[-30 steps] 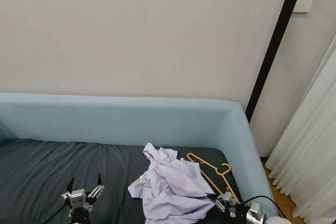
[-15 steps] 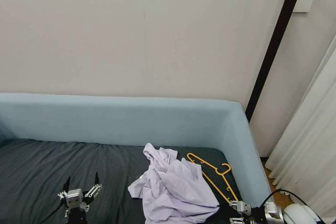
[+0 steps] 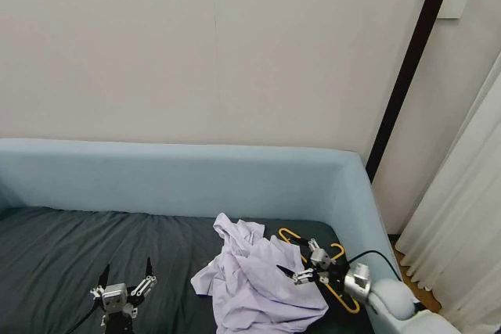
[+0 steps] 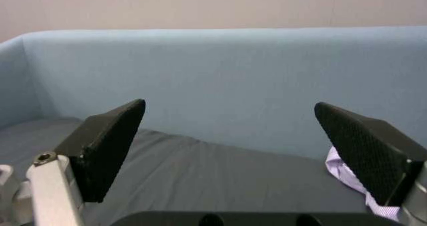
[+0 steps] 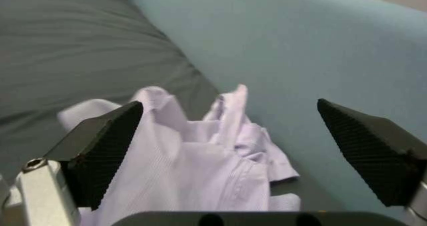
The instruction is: Pick up the clothes from the sofa and hang them on the clothes hanger.
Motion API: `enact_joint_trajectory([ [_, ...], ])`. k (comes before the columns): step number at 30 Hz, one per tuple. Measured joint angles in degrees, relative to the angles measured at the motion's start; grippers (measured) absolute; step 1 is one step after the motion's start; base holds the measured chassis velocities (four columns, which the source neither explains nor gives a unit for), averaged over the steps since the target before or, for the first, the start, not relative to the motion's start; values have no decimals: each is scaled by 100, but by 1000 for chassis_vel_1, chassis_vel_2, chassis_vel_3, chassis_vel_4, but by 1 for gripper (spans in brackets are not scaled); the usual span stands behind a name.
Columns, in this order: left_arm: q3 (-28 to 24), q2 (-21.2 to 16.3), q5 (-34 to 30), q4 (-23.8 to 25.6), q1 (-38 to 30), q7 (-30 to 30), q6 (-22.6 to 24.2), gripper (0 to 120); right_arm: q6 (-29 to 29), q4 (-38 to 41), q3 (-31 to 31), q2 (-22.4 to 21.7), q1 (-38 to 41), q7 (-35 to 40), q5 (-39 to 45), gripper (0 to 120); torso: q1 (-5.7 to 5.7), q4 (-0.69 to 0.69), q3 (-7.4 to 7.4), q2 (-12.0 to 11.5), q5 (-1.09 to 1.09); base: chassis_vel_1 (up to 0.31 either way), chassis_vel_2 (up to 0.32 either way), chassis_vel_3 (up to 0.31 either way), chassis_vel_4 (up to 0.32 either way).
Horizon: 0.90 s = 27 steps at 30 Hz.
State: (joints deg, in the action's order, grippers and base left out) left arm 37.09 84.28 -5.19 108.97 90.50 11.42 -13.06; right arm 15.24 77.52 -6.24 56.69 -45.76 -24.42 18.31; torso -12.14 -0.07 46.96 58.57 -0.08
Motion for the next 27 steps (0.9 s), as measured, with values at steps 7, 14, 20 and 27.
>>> enact_joint_trajectory([
  [7,-69,50,-185,102,12,-1,182,100,-793,-95,-977,610,420,1960,-98,100,0,0,1,0,2,0,0,0,0],
  [14,-66,57,-209,116,-20,2,243,100,-1244,-168,-1446,1013,589,2797,28,100,-1,0,0,0,2,0,0,0,0],
  [20,-68,109,-196,-49,-96,23,236,100,-2116,-299,-1977,1368,646,3743,-452,100,0,-1,0,0,1,0,0,0,0],
  [27,-65,96,-180,-171,-135,35,187,100,-2563,-398,-2195,1651,612,4148,-885,100,-1,-1,0,0,2,0,0,0,0],
])
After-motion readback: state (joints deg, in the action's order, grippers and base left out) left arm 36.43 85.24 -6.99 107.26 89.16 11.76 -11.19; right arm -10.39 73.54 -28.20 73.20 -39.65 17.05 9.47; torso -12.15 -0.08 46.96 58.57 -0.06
